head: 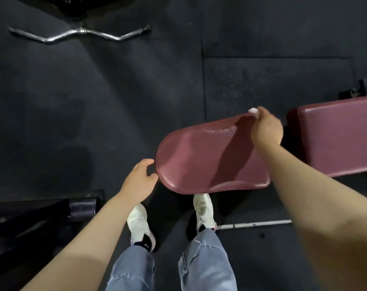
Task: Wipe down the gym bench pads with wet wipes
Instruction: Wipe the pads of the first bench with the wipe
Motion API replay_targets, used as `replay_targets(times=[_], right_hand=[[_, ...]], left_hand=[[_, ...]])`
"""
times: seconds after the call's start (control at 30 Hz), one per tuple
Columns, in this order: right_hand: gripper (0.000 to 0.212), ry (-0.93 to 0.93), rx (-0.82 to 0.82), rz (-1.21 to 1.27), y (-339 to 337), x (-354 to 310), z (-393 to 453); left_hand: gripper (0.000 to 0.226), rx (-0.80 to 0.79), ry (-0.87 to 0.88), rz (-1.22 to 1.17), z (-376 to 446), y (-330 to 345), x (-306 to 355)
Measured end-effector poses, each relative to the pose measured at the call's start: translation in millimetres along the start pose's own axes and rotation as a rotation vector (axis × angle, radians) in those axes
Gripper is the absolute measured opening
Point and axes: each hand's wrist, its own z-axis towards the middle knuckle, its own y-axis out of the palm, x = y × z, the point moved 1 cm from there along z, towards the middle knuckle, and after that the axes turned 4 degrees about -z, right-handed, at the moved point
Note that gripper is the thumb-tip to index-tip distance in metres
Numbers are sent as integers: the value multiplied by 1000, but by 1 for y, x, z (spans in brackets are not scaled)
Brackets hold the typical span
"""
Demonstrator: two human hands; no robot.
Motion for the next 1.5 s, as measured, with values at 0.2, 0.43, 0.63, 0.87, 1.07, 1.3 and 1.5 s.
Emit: replay_targets(times=[0.2,0.43,0.63,0.87,1.07,1.3,1.5], right_hand=[[33,11,48,182,70,-52,-51],[39,-1176,-402,39,116,-117,-121],[45,-613,-73,-45,47,11,-12],[45,93,115,323,84,-29,-81],[52,-943,-271,150,120,-93,-155],[36,-273,109,35,42,53,-33],[43,122,191,322,80,-8,-95]], left_hand=[[62,-193,-206,-244,23,21,-26],[41,-123,-330,-529,40,30,-38],[73,-177,-300,-505,33,40,-23],[57,-127,-256,-599,22,41,-24],[45,-43,-256,-697,12,41,-29],[48,-75,-254,-671,16,45,-27],[44,-56,-230,-727,16,45,-39]])
